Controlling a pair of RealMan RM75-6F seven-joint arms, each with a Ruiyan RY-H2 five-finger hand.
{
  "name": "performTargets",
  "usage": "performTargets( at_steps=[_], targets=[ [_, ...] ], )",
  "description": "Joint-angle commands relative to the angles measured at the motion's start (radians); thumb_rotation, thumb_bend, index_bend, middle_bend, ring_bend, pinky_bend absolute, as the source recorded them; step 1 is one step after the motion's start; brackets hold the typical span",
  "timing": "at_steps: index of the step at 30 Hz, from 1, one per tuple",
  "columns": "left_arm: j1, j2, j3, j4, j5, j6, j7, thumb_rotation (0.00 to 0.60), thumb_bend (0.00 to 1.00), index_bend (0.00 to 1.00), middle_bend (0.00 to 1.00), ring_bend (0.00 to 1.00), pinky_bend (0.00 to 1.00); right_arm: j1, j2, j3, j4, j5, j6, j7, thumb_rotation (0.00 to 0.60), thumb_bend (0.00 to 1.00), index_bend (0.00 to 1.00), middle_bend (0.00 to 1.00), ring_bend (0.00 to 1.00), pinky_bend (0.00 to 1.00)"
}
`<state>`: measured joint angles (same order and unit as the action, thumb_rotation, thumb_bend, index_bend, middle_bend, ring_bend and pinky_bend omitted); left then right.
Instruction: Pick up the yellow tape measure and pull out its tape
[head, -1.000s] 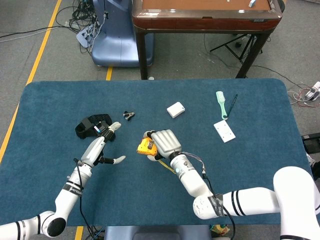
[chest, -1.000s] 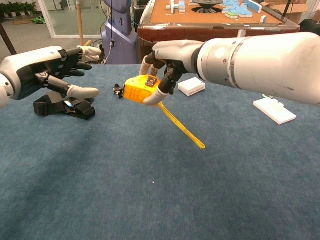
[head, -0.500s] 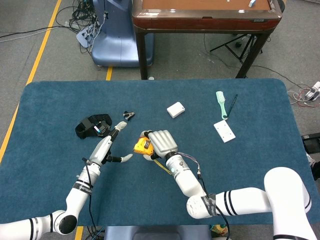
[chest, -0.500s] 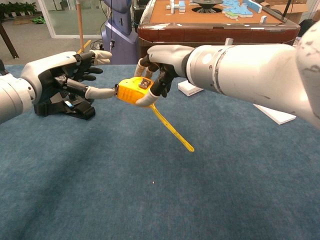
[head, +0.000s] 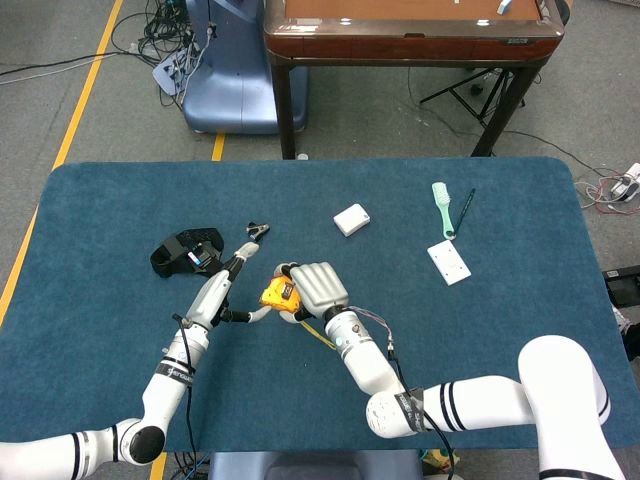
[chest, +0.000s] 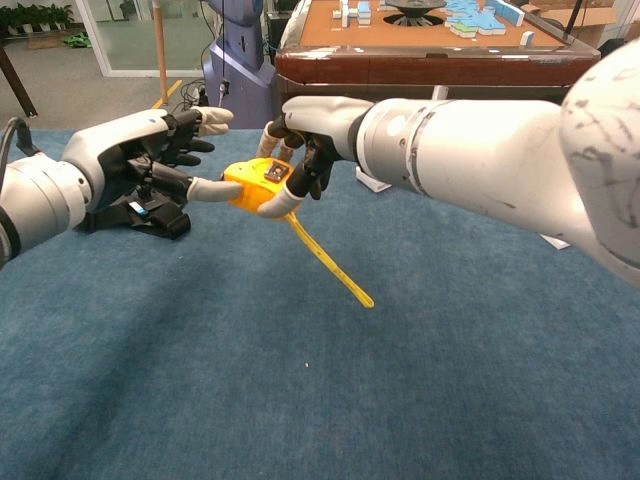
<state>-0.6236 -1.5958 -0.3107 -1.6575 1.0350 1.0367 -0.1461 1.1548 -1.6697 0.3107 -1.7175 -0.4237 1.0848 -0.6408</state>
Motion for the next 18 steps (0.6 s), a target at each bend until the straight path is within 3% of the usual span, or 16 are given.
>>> performTargets(
  at_steps=[1, 18],
  targets=[
    [-0.001, -0.004, -0.002, 0.002, -0.004, 0.002, 0.002, 0.600, 0.17, 0.00, 0.00, 0.00, 0.00, -0.001, -0.001, -0.001, 0.001, -0.002, 0.000, 0.000, 0.600, 0.74, 0.67, 0.66, 0.58, 0.36],
    [0.003, -0.004, -0.001, 0.011, -0.009, 0.018, 0.028, 0.600, 0.17, 0.00, 0.00, 0.00, 0.00, -0.011, 0.010, -0.010, -0.015, -0.016, -0.007, 0.008, 0.600, 0.75, 0.69, 0.66, 0.58, 0.36]
  ],
)
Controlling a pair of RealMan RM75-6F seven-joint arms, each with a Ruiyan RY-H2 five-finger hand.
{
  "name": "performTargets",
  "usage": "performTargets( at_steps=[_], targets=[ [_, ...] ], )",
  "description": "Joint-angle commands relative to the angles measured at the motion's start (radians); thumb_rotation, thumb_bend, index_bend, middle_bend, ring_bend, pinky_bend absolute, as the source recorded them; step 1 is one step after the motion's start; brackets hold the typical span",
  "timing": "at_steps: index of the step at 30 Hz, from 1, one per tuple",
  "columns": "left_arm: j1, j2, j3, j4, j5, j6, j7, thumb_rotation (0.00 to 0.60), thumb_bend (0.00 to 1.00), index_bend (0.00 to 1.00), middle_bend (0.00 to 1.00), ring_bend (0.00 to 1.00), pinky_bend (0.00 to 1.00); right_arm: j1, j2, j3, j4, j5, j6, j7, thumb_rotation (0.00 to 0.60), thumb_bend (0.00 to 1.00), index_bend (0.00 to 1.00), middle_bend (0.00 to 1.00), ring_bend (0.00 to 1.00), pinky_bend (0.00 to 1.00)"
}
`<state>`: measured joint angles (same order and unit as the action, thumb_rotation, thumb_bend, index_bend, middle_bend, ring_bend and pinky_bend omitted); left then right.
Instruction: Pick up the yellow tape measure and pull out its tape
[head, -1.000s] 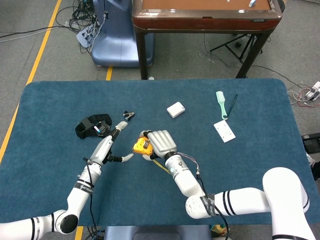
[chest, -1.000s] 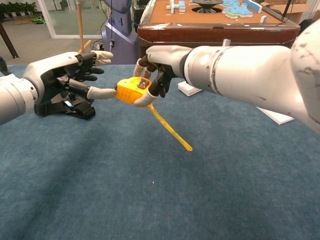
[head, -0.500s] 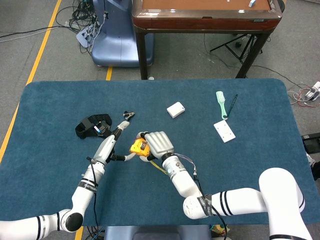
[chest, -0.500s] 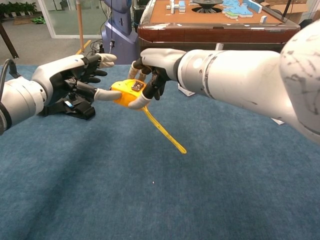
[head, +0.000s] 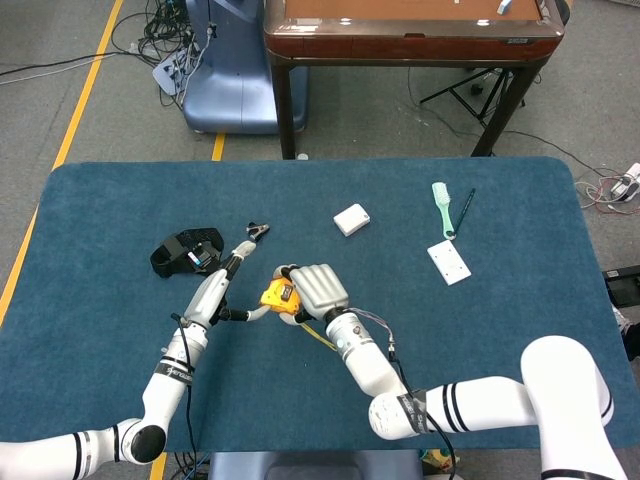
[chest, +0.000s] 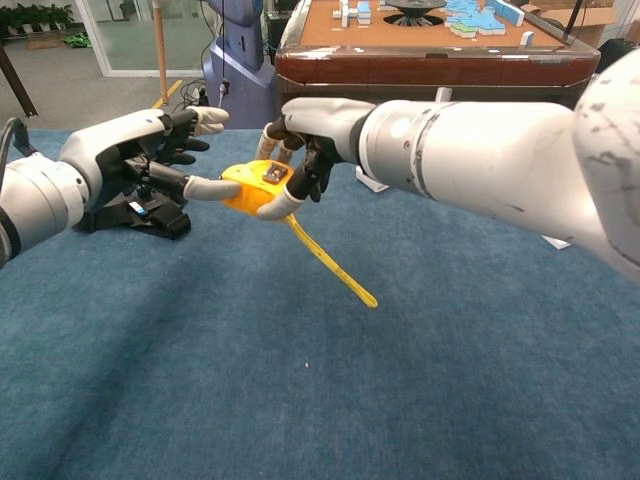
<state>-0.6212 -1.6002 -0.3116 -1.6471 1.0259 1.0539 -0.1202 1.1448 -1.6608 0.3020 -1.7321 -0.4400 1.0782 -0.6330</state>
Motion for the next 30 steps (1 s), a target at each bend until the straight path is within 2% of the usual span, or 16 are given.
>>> performTargets(
  at_steps=[1, 30],
  targets=[
    [0.000, 0.001, 0.000, 0.002, 0.000, 0.001, 0.004, 0.600, 0.17, 0.00, 0.00, 0.00, 0.00, -0.001, 0.003, -0.001, -0.001, 0.000, 0.000, 0.000, 0.600, 0.76, 0.70, 0.66, 0.58, 0.36],
    [0.000, 0.012, -0.009, 0.027, -0.038, -0.002, 0.037, 0.600, 0.17, 0.00, 0.00, 0.00, 0.00, -0.026, 0.026, -0.021, 0.004, -0.027, -0.030, 0.035, 0.600, 0.78, 0.73, 0.69, 0.59, 0.36]
  ],
)
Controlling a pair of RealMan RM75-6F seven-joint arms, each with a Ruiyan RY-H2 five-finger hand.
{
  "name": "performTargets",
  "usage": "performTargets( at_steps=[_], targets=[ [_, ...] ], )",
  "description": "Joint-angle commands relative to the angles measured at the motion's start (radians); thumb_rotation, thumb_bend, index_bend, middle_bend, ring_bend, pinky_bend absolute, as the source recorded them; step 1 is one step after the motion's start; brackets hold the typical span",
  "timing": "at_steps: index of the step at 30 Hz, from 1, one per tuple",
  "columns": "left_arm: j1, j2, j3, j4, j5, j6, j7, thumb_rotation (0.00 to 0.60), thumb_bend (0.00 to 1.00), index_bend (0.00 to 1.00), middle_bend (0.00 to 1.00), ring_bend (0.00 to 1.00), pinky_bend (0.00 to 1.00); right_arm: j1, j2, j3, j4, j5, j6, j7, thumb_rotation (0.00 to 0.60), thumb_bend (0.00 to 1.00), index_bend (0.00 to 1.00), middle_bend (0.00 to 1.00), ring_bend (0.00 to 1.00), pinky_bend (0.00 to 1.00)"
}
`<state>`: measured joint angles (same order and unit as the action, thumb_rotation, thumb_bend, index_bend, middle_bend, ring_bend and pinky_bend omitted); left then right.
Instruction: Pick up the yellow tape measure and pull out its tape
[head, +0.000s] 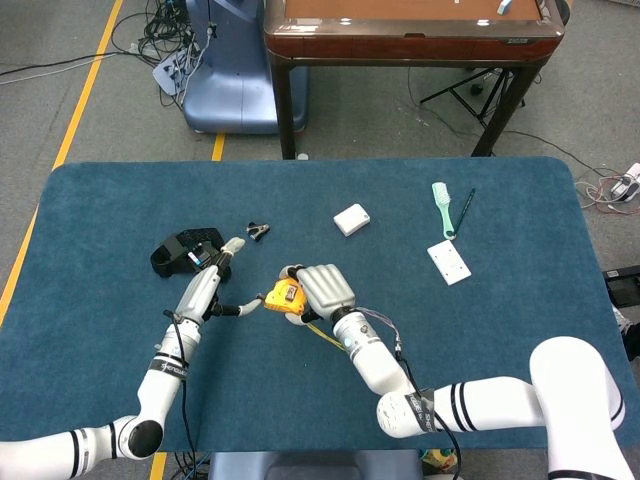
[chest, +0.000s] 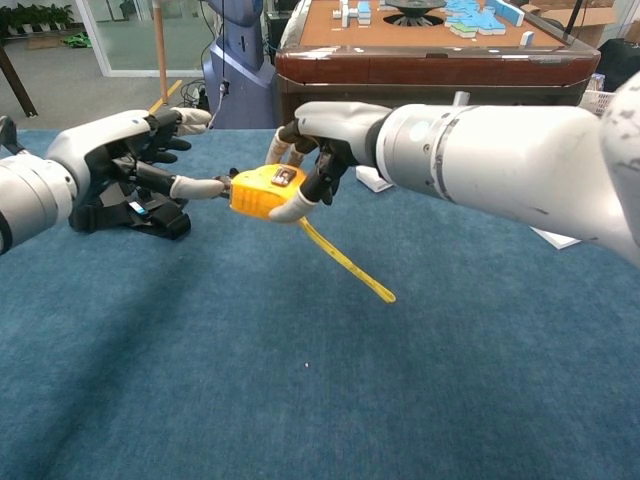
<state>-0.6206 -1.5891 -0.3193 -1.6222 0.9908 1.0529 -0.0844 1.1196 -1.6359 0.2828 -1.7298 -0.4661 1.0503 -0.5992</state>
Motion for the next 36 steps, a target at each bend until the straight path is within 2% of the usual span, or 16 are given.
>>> performTargets(
  at_steps=[1, 21, 36],
  targets=[
    [-0.001, 0.002, -0.003, 0.003, -0.005, -0.002, 0.002, 0.600, 0.17, 0.00, 0.00, 0.00, 0.00, -0.001, 0.001, -0.002, 0.002, -0.001, -0.005, 0.002, 0.600, 0.78, 0.73, 0.69, 0.59, 0.36],
    [0.005, 0.012, -0.022, 0.036, -0.044, 0.003, 0.007, 0.600, 0.18, 0.00, 0.00, 0.00, 0.00, -0.008, 0.016, -0.006, -0.005, -0.009, -0.013, 0.018, 0.600, 0.78, 0.73, 0.69, 0.60, 0.36],
    [0.015, 0.019, -0.023, 0.049, -0.036, 0.002, -0.014, 0.600, 0.33, 0.31, 0.00, 0.00, 0.00, -0.007, 0.019, -0.010, -0.007, -0.004, -0.013, 0.018, 0.600, 0.78, 0.73, 0.69, 0.60, 0.36]
  ],
)
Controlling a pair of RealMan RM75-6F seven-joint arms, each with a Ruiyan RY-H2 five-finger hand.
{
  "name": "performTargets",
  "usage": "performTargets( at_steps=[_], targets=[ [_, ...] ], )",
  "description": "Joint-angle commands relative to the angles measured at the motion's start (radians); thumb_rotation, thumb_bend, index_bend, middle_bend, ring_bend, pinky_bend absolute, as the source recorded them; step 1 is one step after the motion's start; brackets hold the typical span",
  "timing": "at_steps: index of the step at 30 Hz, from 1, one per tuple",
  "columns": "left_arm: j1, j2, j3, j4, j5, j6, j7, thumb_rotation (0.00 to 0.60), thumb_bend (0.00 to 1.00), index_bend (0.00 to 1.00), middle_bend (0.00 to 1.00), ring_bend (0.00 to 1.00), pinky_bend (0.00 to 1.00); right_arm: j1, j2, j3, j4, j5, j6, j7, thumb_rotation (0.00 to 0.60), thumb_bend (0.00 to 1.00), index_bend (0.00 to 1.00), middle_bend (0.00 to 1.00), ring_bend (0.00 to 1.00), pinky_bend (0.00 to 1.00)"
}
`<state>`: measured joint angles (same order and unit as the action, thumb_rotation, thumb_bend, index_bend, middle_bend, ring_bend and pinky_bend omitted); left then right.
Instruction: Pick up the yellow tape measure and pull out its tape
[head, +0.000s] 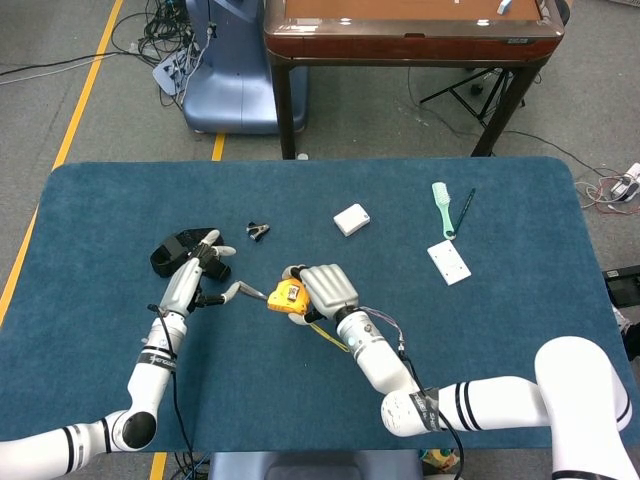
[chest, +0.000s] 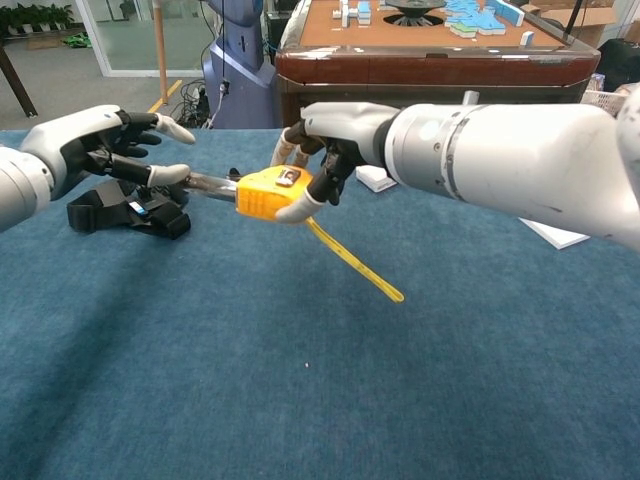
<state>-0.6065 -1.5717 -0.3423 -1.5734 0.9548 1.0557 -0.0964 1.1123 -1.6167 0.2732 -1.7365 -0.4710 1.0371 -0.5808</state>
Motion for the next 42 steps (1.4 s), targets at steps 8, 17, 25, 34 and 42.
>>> performTargets(
  at_steps=[8, 17, 25, 34, 42],
  targets=[
    [0.003, 0.015, 0.005, -0.001, 0.004, -0.014, -0.002, 0.600, 0.37, 0.43, 0.00, 0.00, 0.00, 0.001, 0.000, 0.005, 0.000, 0.006, 0.001, 0.005, 0.600, 0.78, 0.73, 0.69, 0.60, 0.36],
    [0.002, 0.036, 0.013, -0.009, 0.016, -0.027, 0.000, 0.600, 0.39, 0.47, 0.00, 0.00, 0.00, -0.001, 0.004, 0.007, -0.001, -0.003, 0.008, 0.008, 0.600, 0.78, 0.73, 0.69, 0.61, 0.36],
    [0.000, 0.054, 0.023, -0.016, 0.028, -0.043, 0.005, 0.600, 0.43, 0.51, 0.00, 0.00, 0.00, -0.004, 0.004, 0.010, 0.002, -0.011, 0.006, 0.018, 0.600, 0.78, 0.73, 0.69, 0.61, 0.36],
    [-0.003, 0.059, 0.029, -0.010, 0.046, -0.044, 0.003, 0.600, 0.50, 0.54, 0.00, 0.00, 0.00, -0.009, 0.008, 0.014, 0.001, -0.020, 0.006, 0.029, 0.600, 0.78, 0.73, 0.69, 0.61, 0.36],
    [0.000, 0.057, 0.028, -0.003, 0.059, -0.031, -0.010, 0.600, 0.55, 0.58, 0.03, 0.00, 0.00, -0.017, 0.015, 0.013, 0.006, -0.031, 0.002, 0.041, 0.600, 0.78, 0.73, 0.69, 0.61, 0.36]
  ],
)
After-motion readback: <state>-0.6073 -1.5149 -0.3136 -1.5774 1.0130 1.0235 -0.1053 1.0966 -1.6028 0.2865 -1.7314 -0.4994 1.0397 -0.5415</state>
